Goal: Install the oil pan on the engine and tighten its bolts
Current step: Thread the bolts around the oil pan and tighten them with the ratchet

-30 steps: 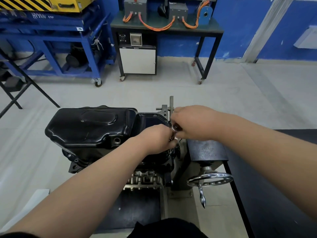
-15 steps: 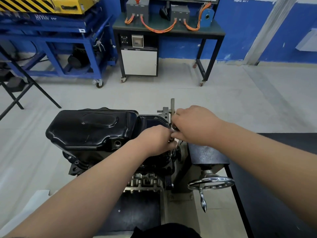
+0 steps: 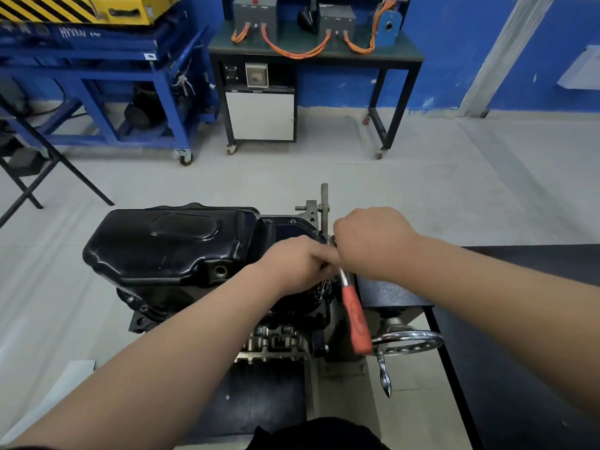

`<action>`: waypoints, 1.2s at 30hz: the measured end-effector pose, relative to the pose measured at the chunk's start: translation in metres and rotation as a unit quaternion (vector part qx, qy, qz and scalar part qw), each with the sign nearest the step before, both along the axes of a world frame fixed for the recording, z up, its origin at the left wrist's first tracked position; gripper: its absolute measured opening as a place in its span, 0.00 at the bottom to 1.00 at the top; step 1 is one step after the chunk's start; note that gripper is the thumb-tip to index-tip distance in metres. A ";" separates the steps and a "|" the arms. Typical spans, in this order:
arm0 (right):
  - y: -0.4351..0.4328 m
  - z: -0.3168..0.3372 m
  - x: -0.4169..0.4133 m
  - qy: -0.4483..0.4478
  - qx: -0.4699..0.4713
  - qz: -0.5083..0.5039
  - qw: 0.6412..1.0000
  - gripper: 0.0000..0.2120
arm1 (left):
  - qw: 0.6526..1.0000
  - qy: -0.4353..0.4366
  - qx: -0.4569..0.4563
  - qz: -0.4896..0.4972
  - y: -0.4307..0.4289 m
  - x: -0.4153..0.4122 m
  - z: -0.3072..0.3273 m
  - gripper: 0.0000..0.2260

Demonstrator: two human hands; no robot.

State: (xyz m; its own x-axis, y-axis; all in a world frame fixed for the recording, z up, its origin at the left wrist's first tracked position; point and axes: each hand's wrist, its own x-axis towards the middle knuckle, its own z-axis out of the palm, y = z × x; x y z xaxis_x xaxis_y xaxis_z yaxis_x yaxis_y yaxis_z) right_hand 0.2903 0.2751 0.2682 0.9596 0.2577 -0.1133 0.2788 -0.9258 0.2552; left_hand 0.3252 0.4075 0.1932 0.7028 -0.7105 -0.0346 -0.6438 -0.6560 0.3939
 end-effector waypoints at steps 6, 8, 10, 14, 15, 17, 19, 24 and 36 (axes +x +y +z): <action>-0.014 0.011 0.004 0.063 0.018 0.148 0.987 0.12 | 0.997 -0.035 0.063 -0.021 -0.002 -0.004 -0.004 0.15; -0.011 0.010 0.002 0.034 0.008 0.120 0.992 0.12 | 0.997 -0.027 0.066 -0.012 -0.003 -0.002 -0.002 0.13; -0.004 0.007 -0.001 0.007 -0.003 0.062 0.998 0.20 | 0.997 -0.021 0.070 0.005 -0.004 0.000 0.001 0.15; -0.004 0.003 -0.002 0.029 0.037 0.066 0.997 0.15 | 0.997 -0.011 0.077 0.011 -0.003 -0.002 -0.001 0.14; -0.007 0.004 -0.001 0.043 0.039 0.106 0.993 0.11 | 0.997 -0.014 0.073 0.003 -0.002 -0.003 -0.002 0.13; -0.014 0.007 0.000 0.065 0.063 0.148 0.985 0.09 | 0.998 -0.026 0.064 -0.013 -0.002 -0.003 -0.002 0.11; -0.014 0.005 -0.001 0.050 0.089 0.096 0.990 0.10 | 0.999 -0.029 0.046 -0.004 0.000 -0.003 -0.001 0.12; -0.008 -0.001 -0.003 0.018 0.075 -0.015 0.997 0.24 | 0.999 -0.020 0.023 0.020 -0.002 -0.006 -0.002 0.15; -0.002 0.003 -0.005 0.035 0.046 0.016 0.998 0.19 | 0.999 -0.013 0.033 0.029 -0.005 -0.007 0.001 0.16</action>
State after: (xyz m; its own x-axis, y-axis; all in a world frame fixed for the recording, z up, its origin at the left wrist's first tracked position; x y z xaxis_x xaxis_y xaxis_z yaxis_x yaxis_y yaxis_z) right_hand 0.2853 0.2732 0.2708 0.9411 0.3010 -0.1543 0.3231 -0.9348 0.1476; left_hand 0.3177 0.4025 0.1941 0.7441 -0.6653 -0.0610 -0.6137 -0.7168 0.3311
